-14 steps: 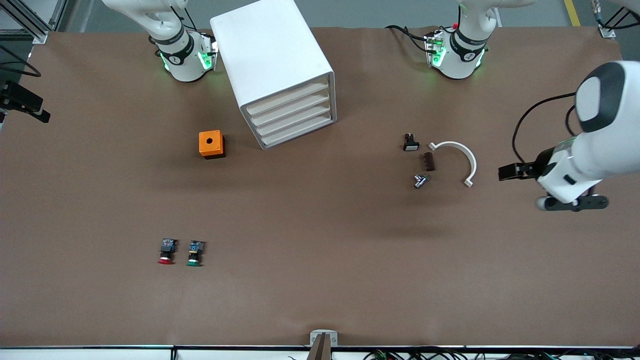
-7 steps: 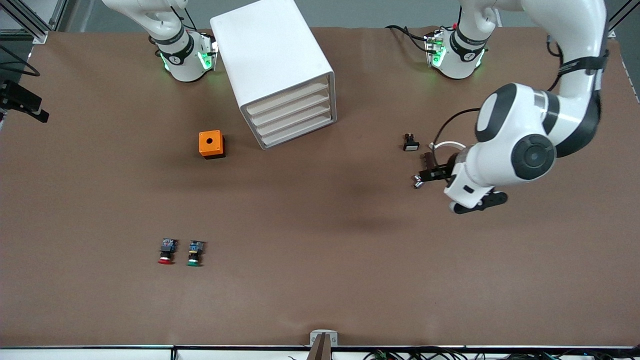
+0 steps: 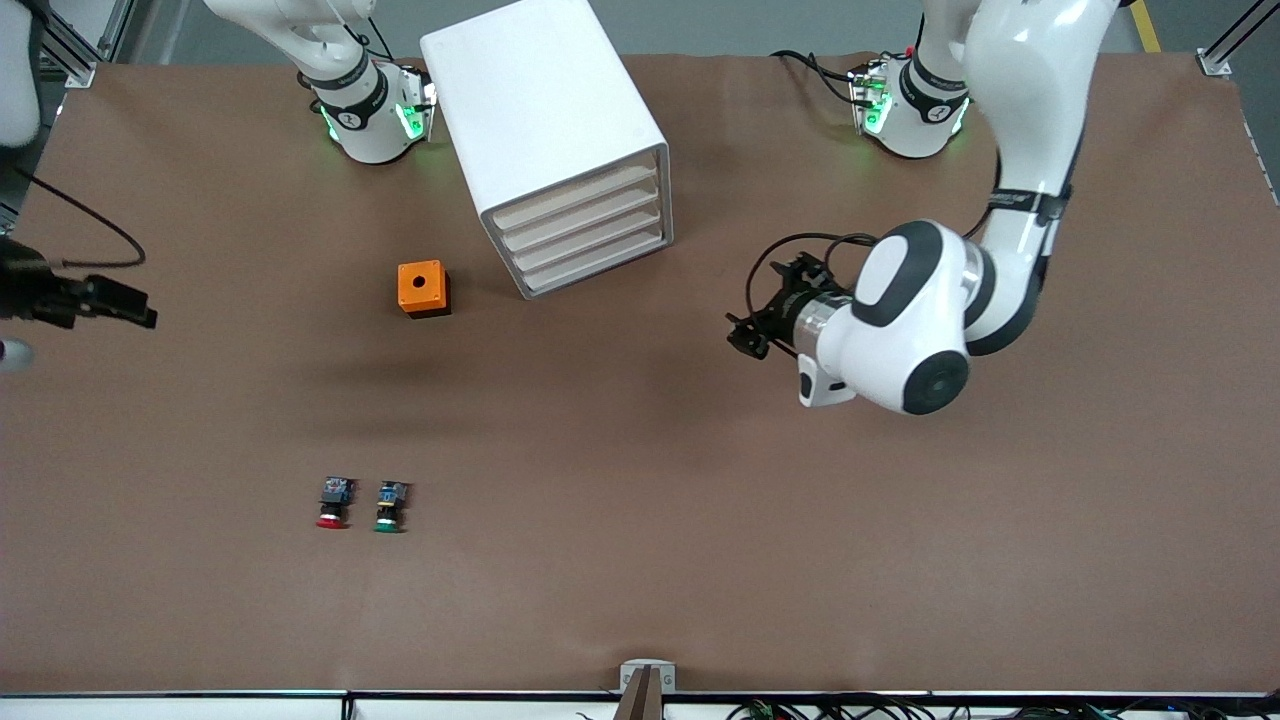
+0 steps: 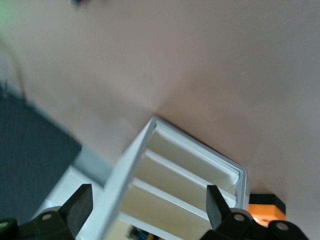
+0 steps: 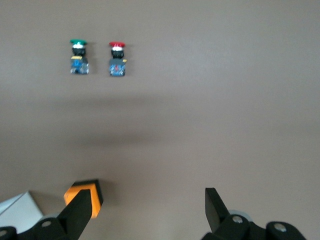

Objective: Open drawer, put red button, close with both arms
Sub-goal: 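Grasp the drawer with the left gripper while the right gripper grasps the red button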

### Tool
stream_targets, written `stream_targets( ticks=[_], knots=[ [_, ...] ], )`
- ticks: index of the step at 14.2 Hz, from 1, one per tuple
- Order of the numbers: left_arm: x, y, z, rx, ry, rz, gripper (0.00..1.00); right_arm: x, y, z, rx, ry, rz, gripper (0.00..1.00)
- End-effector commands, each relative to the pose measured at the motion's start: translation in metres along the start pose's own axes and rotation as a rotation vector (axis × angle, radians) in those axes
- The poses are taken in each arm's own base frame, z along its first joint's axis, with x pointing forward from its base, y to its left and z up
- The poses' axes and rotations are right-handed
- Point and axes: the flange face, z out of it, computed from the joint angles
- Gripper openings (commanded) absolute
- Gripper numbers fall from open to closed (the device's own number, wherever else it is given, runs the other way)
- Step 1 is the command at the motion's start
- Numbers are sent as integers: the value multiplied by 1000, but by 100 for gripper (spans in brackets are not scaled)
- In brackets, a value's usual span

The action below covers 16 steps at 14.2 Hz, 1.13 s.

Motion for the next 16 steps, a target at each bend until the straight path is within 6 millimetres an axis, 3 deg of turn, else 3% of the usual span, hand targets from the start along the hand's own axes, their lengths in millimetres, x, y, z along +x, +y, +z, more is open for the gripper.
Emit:
stream_targets(
  ticks=[1, 3, 6, 8, 10, 11, 13, 16],
  knots=[
    [4, 30, 32, 92, -120, -266, 100, 42, 8, 55, -14, 7, -2, 100],
    [-4, 42, 63, 173, -181, -407, 100, 63, -11, 95, -15, 30, 35, 100],
    [-18, 47, 99, 300, -236, -548, 100, 98, -48, 178, 32, 87, 128, 100],
    [-10, 54, 118, 370, -292, -645, 100, 114, -70, 230, 83, 117, 145, 100],
    [2, 61, 141, 426, -311, -738, 98, 122, -89, 261, 101, 159, 143, 100],
    [6, 64, 150, 448, -319, -772, 90, 124, -95, 272, 95, 169, 135, 100],
    [12, 69, 159, 479, -355, -819, 73, 127, -94, 297, 80, 168, 128, 100],
    [5, 71, 179, 521, -349, -866, 62, 133, -93, 315, 71, 165, 123, 100]
  ],
)
